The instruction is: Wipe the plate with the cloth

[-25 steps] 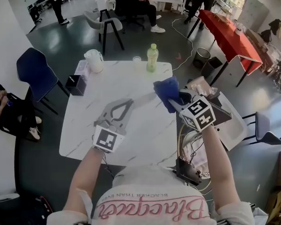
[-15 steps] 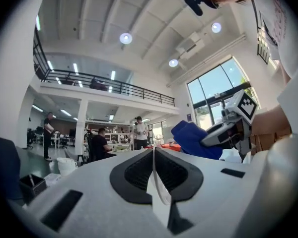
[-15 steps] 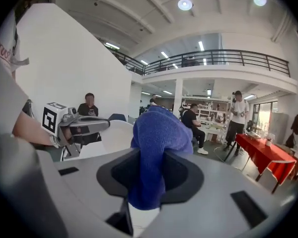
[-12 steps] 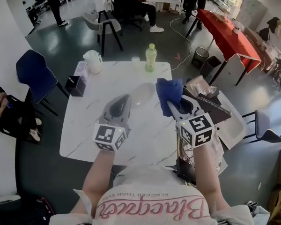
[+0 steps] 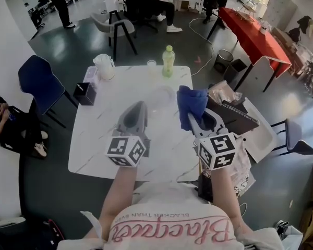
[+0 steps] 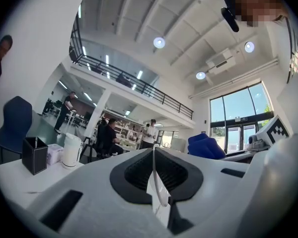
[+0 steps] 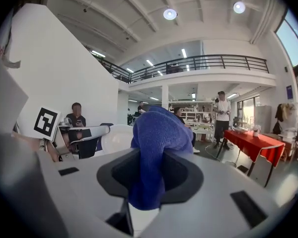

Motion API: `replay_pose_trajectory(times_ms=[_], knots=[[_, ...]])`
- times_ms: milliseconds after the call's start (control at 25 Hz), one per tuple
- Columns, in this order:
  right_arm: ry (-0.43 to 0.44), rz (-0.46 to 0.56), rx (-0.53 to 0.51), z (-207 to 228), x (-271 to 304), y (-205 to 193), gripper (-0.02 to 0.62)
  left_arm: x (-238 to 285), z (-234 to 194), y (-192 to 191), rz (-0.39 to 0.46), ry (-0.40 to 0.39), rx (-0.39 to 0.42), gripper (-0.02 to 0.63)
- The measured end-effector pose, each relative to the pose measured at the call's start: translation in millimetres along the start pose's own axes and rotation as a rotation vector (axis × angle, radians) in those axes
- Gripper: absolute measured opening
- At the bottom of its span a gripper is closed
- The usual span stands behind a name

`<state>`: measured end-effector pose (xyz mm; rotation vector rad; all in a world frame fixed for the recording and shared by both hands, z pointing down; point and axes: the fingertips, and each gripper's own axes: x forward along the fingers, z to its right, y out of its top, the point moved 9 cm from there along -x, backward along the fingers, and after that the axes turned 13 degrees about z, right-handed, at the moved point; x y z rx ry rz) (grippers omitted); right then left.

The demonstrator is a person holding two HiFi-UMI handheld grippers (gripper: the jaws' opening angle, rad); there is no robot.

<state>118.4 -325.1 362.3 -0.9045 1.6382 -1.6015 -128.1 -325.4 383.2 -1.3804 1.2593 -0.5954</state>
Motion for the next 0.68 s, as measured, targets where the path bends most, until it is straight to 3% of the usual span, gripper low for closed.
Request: replay_pose_trajectory(times_ms=[680], knots=[[-0.042,-0.002,-0.007,-19.0,-7.9,-5.0,0.100,-9.6,-0.5,8.7,0.016,-0.005,-0.028,0.015]])
